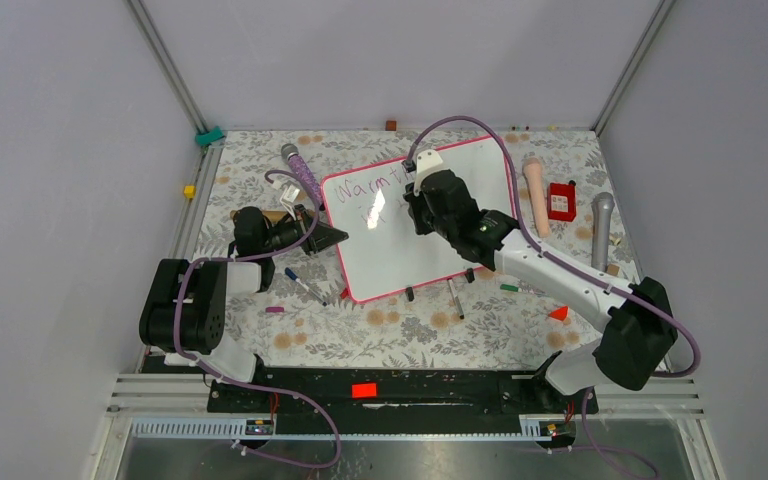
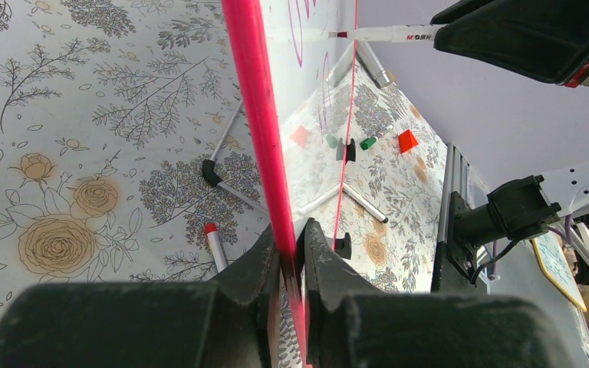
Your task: Write a sentence on the whiteboard
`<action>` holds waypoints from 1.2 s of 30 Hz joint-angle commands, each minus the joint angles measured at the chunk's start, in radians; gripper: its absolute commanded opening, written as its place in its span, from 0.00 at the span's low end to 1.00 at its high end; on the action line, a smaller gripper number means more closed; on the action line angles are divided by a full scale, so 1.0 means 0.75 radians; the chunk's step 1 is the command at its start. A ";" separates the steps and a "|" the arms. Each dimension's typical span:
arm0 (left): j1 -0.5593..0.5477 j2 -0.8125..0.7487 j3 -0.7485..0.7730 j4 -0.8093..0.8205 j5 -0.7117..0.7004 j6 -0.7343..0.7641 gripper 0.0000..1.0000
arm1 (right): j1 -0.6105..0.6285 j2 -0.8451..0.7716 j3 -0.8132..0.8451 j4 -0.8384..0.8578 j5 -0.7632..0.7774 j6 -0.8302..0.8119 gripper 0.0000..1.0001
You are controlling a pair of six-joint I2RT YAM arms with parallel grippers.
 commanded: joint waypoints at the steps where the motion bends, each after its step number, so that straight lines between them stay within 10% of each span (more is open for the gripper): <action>1: -0.002 0.011 -0.011 -0.034 -0.107 0.195 0.00 | 0.008 -0.024 -0.010 -0.016 0.081 0.003 0.00; 36: -0.003 0.008 -0.013 -0.036 -0.110 0.195 0.00 | 0.006 0.008 0.022 -0.095 0.075 -0.001 0.00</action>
